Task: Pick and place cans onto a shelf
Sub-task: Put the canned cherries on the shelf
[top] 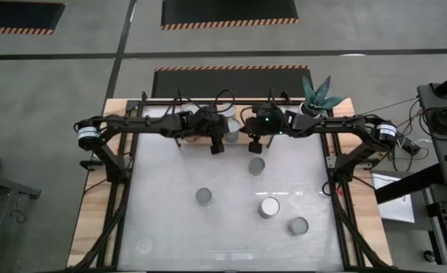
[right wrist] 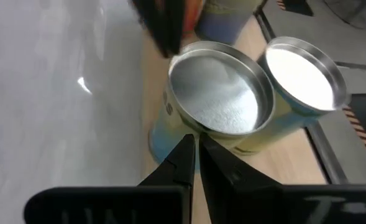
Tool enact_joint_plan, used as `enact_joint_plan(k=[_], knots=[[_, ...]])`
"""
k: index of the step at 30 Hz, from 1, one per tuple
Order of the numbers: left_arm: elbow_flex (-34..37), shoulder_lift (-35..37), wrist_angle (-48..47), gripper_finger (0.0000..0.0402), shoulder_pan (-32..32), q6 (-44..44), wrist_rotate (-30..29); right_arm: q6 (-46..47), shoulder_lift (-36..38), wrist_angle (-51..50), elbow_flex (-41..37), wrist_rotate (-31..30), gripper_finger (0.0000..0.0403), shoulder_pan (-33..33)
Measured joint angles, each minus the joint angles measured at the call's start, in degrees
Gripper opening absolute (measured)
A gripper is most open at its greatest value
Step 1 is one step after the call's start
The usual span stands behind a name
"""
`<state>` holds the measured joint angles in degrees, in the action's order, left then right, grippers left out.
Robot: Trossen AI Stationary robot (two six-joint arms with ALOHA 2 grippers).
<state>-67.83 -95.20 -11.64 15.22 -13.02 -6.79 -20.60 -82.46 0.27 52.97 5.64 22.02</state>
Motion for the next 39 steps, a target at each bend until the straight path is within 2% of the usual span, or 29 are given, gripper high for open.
enact_joint_plan(k=[8,14,18,27,39], knots=[[0.04,0.11,0.02,0.0000,-1.52,-3.00,-0.05,-1.12,0.04,-0.20,0.00,-1.39,0.0013,0.16],[-0.88,0.17,1.40,0.0000,-0.80,-9.85,-7.49,-1.31,0.07,-0.20,0.02,-1.58,0.0013,0.16],[-1.23,-0.45,2.26,0.0000,-0.06,-11.34,-7.69,-1.31,0.07,-0.20,0.02,-1.55,0.0013,0.16],[-1.30,-2.40,0.07,0.0000,0.27,-9.73,-7.72,-1.00,0.09,-0.42,0.09,-1.34,0.0013,0.16],[-6.64,-2.38,-9.86,0.0000,-0.24,-2.52,-7.68,1.57,0.04,2.16,0.11,-1.21,0.0013,0.16]])
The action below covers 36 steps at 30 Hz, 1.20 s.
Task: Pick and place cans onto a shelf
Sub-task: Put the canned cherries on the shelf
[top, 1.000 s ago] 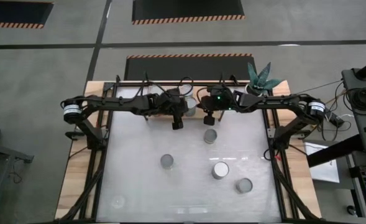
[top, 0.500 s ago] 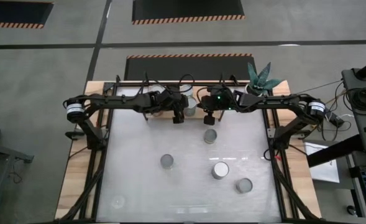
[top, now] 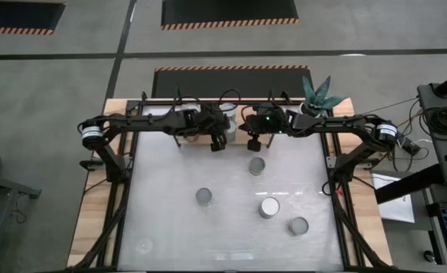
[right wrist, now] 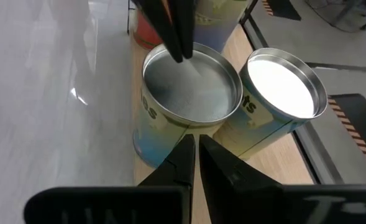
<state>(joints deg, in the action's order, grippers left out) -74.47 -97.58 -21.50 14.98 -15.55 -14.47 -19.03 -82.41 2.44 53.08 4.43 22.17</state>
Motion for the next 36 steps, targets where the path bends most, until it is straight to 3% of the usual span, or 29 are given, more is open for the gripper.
enact_joint_plan(k=[10,20,32,36], knots=[[-0.51,0.01,-0.69,0.0000,-0.04,0.26,-0.04,1.05,-0.11,-0.42,-0.02,0.04,0.0013,-0.02],[-0.02,2.82,-11.92,0.0000,-0.10,0.26,-0.10,0.35,0.56,-2.57,-0.02,0.00,0.0013,-0.02],[0.15,4.91,-8.66,0.0000,-0.20,-0.22,-0.04,0.02,0.66,-2.03,-0.02,0.02,0.0013,-0.02],[0.15,7.19,-14.02,0.0000,-0.17,-0.40,-0.05,-0.27,0.66,-2.09,-0.04,5.71,0.0013,-0.02]])
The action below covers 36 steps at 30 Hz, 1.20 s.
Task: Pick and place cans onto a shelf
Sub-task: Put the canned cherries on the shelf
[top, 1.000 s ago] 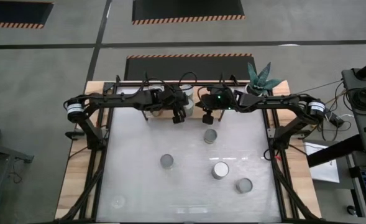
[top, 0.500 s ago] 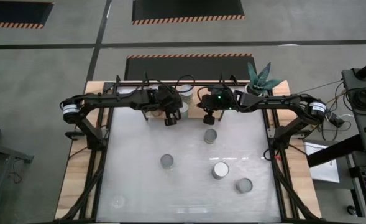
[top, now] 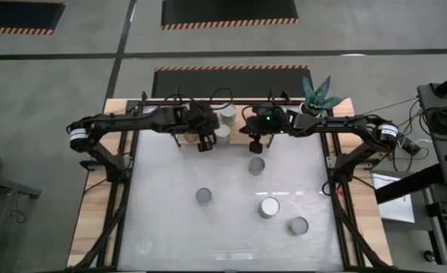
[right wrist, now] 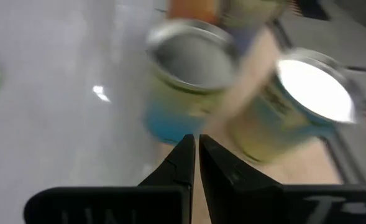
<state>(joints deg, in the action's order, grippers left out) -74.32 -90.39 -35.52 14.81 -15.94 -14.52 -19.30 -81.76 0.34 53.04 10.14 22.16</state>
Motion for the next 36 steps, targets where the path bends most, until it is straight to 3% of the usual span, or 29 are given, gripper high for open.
enact_joint_plan(k=[3,9,18,25,36], knots=[[0.39,0.35,-3.70,0.0000,0.00,0.38,0.02,-0.22,0.00,0.00,-0.02,3.59,0.0013,-0.18],[2.20,-2.25,-3.28,0.0000,0.02,1.12,0.01,-0.19,0.00,-0.28,-0.04,3.35,0.0013,-0.13],[2.93,-5.26,3.74,0.0000,0.00,3.71,0.11,-0.27,0.00,-0.31,-0.04,3.36,0.0013,-0.14],[2.95,-5.42,8.53,0.0000,-0.02,8.34,4.60,-0.38,0.00,-0.08,-0.04,3.36,0.0013,-0.14],[3.49,-5.42,8.31,0.0000,-0.17,8.64,4.75,-1.30,0.00,-3.62,-0.04,3.36,0.0013,-0.14]])
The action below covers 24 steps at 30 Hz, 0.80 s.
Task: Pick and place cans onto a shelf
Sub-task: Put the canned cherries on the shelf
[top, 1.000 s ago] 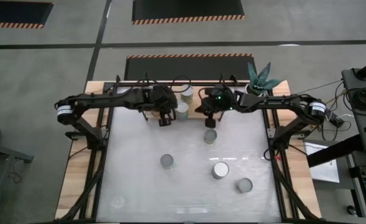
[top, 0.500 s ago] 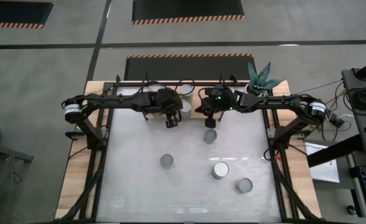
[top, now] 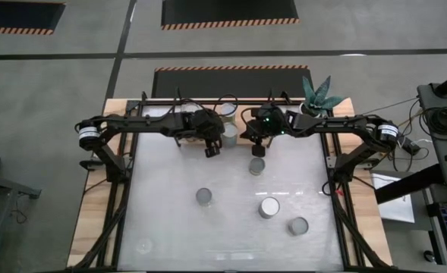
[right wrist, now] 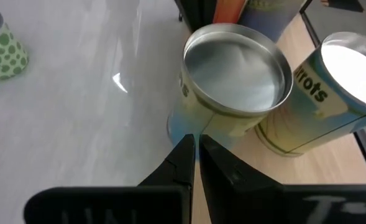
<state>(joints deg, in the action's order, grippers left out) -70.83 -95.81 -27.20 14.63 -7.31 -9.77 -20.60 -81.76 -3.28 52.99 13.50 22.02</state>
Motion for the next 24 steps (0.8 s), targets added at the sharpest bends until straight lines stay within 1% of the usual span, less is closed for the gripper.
enact_joint_plan(k=[3,8,24], knots=[[0.13,0.00,0.01,0.0000,0.00,-0.09,-0.09,0.24,0.00,0.01,0.00,0.27,0.0013,0.00],[0.65,-0.11,-0.30,0.0000,0.00,-0.11,-0.14,0.30,-0.09,0.13,0.00,3.07,0.0013,-0.02],[0.92,-0.10,0.02,0.0000,-0.29,-1.04,-0.17,0.80,-0.50,0.64,0.00,3.21,0.0013,-0.02]])
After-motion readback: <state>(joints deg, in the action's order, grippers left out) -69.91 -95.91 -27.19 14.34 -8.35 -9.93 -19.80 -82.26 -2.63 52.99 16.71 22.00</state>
